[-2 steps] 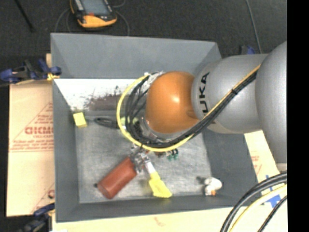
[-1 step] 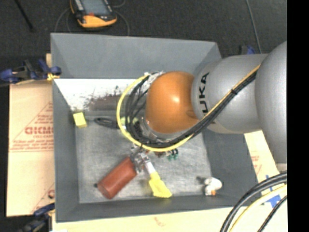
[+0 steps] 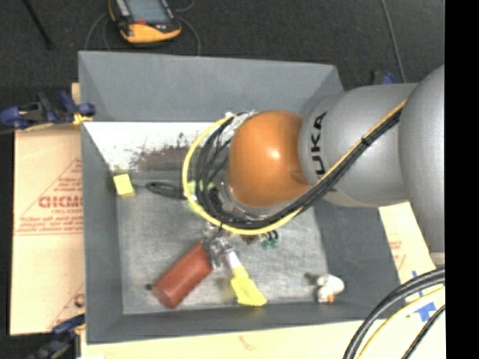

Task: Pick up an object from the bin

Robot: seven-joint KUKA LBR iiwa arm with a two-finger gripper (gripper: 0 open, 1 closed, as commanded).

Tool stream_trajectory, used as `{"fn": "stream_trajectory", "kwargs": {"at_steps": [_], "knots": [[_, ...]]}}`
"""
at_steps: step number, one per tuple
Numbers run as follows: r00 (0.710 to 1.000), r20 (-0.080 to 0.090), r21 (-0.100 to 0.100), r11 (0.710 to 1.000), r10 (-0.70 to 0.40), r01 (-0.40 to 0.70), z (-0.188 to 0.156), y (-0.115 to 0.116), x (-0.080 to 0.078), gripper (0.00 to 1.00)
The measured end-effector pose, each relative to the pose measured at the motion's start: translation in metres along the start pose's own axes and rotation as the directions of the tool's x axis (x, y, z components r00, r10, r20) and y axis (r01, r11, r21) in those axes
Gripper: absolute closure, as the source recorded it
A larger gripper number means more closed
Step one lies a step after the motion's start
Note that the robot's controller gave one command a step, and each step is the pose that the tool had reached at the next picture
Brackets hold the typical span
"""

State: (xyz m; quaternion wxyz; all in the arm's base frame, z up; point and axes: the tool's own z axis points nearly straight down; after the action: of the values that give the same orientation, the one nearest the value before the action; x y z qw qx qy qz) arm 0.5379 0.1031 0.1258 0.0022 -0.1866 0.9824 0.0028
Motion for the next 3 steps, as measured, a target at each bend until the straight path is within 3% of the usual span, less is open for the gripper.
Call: {"fn": "stream_trajectory", "kwargs": {"at_steps": [1, 2, 3], "knots": [[0.976, -0.004, 0.006, 0.976, -0.218, 0.218, -0.015, 0.011, 0.019, 1.00], [0.911, -0.010, -0.003, 0.911, -0.412, 0.412, -0.066, -0.011, 0.043, 1.00], [0.889, -0.002, 0.011, 0.889, -0.459, 0.459, -0.110, -0.043, 0.060, 1.00]]}}
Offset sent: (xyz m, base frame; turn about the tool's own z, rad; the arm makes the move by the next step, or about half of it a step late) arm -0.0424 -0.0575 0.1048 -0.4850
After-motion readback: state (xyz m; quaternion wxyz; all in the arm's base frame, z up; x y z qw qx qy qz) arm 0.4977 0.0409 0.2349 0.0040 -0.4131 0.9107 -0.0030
